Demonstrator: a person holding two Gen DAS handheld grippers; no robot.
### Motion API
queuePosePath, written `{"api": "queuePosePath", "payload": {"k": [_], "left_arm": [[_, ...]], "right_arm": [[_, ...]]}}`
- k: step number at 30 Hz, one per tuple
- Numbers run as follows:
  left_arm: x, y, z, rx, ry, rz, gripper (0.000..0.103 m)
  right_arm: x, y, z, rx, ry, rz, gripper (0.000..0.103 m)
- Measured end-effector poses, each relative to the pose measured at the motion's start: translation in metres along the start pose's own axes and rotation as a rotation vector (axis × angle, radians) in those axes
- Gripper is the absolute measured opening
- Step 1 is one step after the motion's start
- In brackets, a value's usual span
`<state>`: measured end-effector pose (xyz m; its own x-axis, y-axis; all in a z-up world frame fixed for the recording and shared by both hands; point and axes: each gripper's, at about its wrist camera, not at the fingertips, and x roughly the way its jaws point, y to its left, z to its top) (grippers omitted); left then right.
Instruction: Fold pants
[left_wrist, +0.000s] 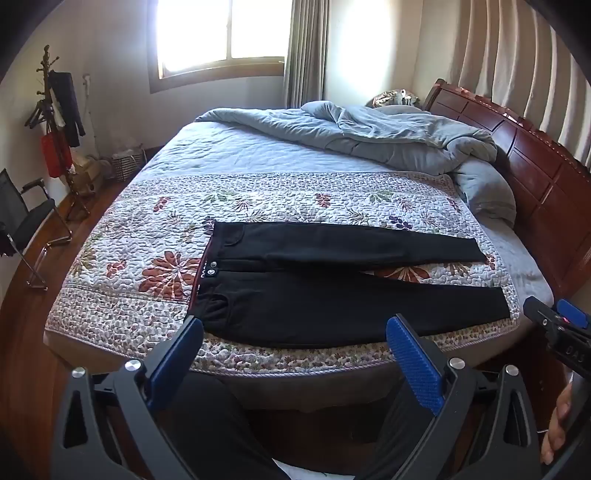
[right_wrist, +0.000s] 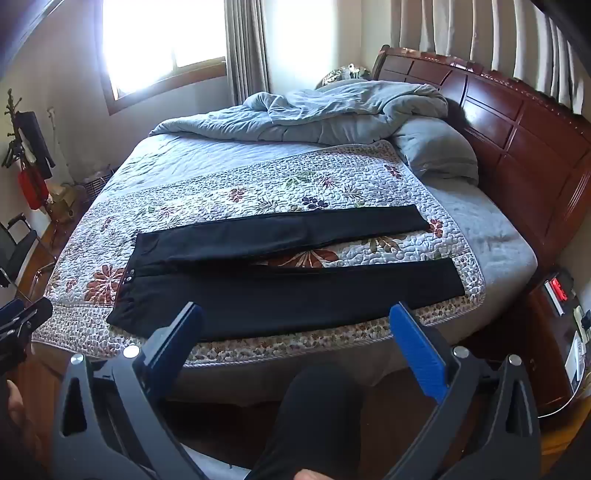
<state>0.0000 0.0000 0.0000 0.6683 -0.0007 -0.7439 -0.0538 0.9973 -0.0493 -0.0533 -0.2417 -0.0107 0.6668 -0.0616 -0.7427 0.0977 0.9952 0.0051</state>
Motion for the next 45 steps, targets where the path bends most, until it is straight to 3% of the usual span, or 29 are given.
{"api": "queuePosePath", "payload": {"k": [45], "left_arm": [[-0.0022, -0.001, -0.0025, 0.011, -0.009, 0.01, 0.099]], "right_arm": [[0.0033, -0.0029, -0.0033, 0.014, 0.014, 0.013, 0.1]]}}
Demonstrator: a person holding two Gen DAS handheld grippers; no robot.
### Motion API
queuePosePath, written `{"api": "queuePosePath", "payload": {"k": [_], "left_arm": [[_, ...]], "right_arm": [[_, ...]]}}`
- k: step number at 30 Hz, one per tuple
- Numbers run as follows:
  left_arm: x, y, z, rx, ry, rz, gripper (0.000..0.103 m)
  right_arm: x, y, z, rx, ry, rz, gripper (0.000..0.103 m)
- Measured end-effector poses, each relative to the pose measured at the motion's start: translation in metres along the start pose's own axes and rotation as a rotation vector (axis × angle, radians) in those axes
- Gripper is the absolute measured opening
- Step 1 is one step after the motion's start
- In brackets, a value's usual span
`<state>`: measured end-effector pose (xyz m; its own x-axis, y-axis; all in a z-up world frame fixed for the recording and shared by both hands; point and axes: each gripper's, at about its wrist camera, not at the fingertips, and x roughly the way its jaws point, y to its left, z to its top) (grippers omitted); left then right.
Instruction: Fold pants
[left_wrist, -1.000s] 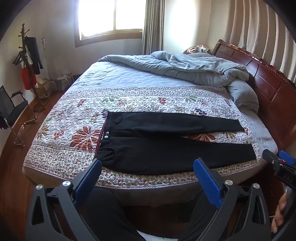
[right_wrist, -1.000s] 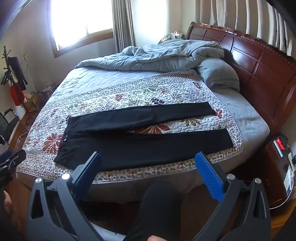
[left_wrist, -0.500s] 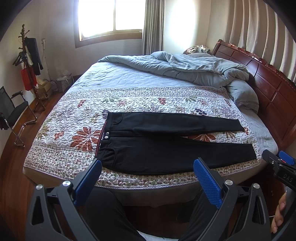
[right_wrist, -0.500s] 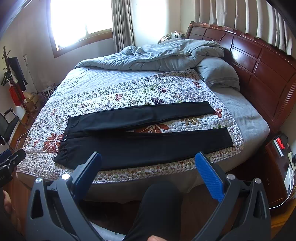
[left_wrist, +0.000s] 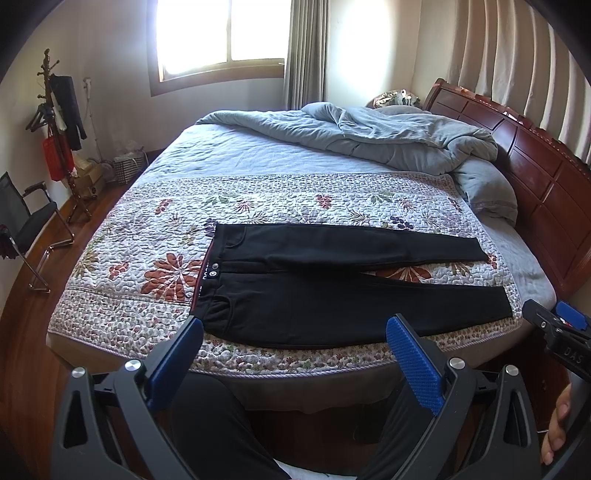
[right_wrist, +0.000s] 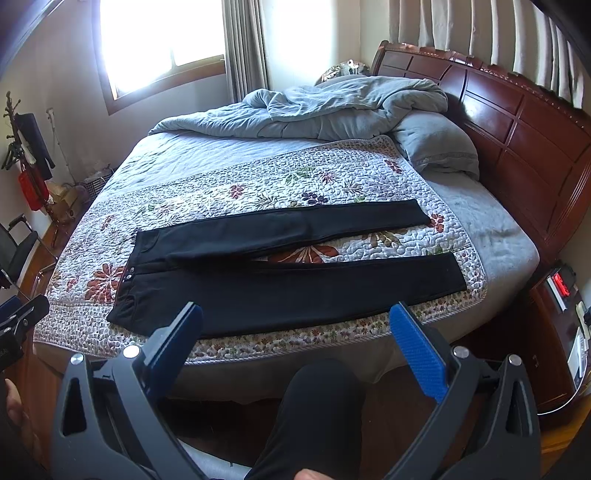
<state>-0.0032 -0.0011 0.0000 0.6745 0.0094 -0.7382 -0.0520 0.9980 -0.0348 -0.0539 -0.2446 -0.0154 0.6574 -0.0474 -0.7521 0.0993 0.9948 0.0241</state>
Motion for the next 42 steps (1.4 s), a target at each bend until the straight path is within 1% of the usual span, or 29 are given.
{"api": "queuePosePath", "payload": {"k": [42], "left_arm": [[0.0015, 0.001, 0.0008, 0.001, 0.002, 0.002, 0.099]], "right_arm": [[0.0037, -0.0011, -0.0028, 0.007, 0.006, 0.0, 0.1]]}}
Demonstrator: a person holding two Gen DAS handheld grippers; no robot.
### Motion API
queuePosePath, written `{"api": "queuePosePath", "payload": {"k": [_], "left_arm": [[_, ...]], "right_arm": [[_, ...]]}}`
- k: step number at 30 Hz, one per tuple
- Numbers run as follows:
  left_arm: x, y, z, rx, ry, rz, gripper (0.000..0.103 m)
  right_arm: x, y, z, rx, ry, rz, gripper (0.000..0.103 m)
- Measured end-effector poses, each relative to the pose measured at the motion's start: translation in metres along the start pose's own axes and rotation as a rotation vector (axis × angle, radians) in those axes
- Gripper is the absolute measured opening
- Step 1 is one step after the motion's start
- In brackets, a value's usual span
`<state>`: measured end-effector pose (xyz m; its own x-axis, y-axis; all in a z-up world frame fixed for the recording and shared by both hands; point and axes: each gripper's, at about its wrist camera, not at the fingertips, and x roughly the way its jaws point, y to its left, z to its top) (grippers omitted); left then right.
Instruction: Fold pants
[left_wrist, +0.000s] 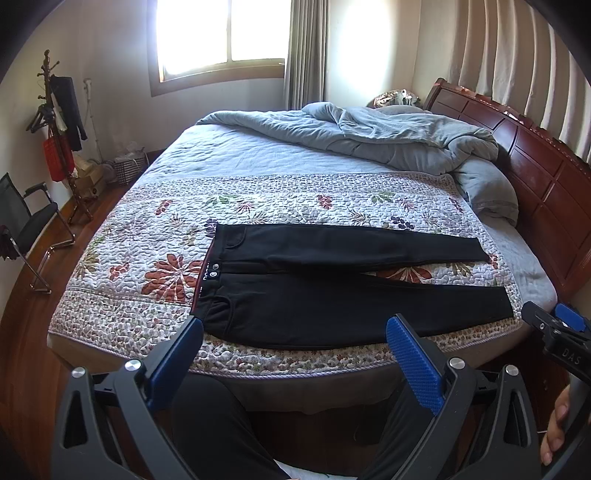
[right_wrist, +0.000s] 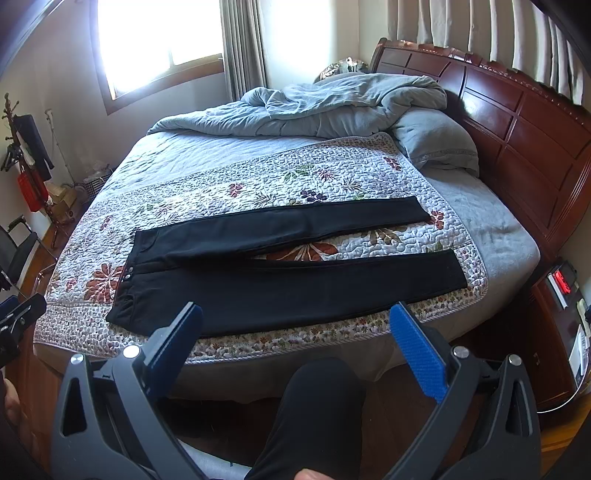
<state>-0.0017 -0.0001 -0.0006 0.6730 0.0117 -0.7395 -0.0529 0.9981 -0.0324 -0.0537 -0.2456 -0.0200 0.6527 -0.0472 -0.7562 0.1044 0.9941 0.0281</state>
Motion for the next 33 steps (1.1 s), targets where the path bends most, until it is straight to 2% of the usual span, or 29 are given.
{"api": "queuePosePath", "payload": {"k": [30, 32, 33], "left_arm": [[0.022, -0.001, 0.003, 0.011, 0.023, 0.01, 0.099], [0.034, 0.002, 0.002, 0.024, 0.019, -0.002, 0.099], [0.042, 0.005, 0.002, 0.032, 0.023, -0.023, 0.099]], "right_arm": [[0.022, 0.002, 0.004, -0.01, 0.03, -0.001, 0.101], [0.029, 0.0, 0.005, -0.016, 0.008, 0.014, 0.1], [0.035, -0.003, 0.005, -0.022, -0.018, 0.052, 0.101]]}}
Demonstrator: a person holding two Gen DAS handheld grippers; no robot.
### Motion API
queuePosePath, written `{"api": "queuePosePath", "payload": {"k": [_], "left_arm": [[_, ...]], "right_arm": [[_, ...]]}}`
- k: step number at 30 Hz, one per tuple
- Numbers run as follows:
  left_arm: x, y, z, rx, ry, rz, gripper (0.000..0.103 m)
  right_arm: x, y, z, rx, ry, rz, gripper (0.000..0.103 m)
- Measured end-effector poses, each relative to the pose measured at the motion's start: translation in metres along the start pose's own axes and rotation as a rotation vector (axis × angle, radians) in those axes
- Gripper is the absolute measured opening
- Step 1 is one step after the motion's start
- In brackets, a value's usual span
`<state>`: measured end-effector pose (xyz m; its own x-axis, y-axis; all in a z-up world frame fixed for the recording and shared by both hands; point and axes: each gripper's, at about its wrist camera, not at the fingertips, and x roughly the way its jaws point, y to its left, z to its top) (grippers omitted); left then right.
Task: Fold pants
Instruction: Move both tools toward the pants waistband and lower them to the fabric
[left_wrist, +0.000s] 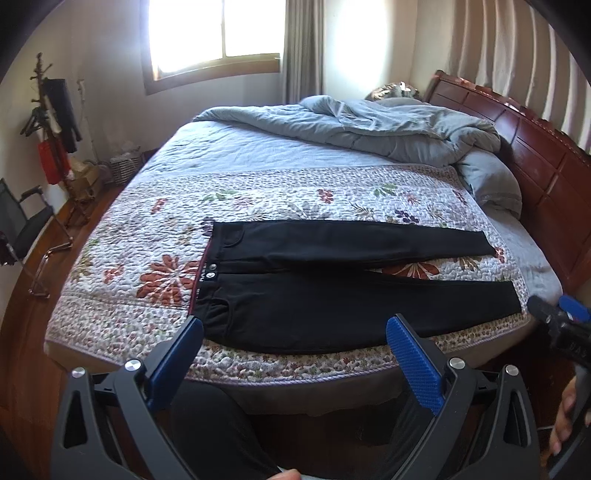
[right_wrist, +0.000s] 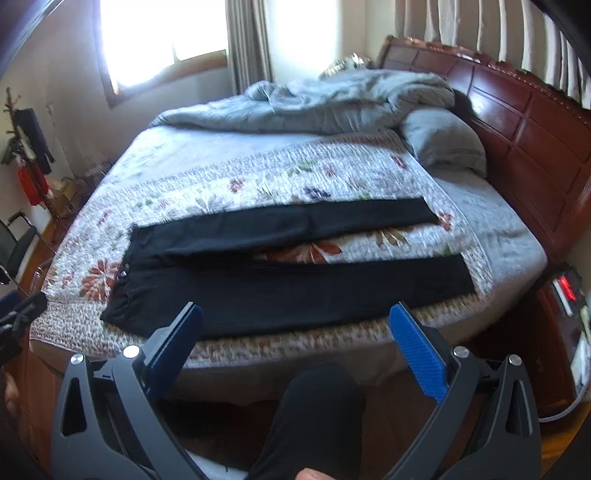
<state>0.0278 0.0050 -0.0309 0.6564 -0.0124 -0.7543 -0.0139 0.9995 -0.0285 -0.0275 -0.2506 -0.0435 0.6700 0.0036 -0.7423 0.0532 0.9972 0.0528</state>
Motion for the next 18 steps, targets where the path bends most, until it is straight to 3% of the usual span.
{"api": "queuePosePath", "payload": {"k": [1, 2, 4, 6, 8, 10, 14, 18], "left_arm": [[0.012, 0.005, -0.001, 0.007, 0.007, -0.047, 0.099], [0.037, 0.015, -0.005, 0.016, 0.054, -0.14, 0.099], [0.076, 0.031, -0.01, 0.018, 0.164, -0.191, 0.099], [0.116, 0.054, -0.016, 0.025, 0.218, -0.162, 0.099], [0.156, 0.081, -0.02, 0.043, 0.306, -0.089, 0.099], [0.184, 0.107, -0.016, 0.029, 0.369, -0.076, 0.099], [0.224, 0.162, 0.019, 0.0, 0.333, -0.08, 0.099], [0.276, 0.217, 0.063, -0.157, 0.327, -0.188, 0.099]], "right_arm": [[0.01, -0.003, -0.002, -0.022, -0.011, 0.053, 0.1], [0.023, -0.004, -0.002, -0.047, 0.015, 0.064, 0.1], [0.057, -0.007, -0.003, -0.113, 0.087, -0.015, 0.1], [0.085, -0.012, -0.005, -0.188, 0.093, -0.121, 0.1], [0.104, -0.02, -0.004, -0.221, 0.115, -0.154, 0.1], [0.122, -0.031, 0.0, -0.217, 0.147, -0.141, 0.1], [0.165, -0.054, 0.006, -0.187, 0.221, -0.067, 0.1], [0.206, -0.064, 0.015, -0.09, 0.326, 0.062, 0.1]]}}
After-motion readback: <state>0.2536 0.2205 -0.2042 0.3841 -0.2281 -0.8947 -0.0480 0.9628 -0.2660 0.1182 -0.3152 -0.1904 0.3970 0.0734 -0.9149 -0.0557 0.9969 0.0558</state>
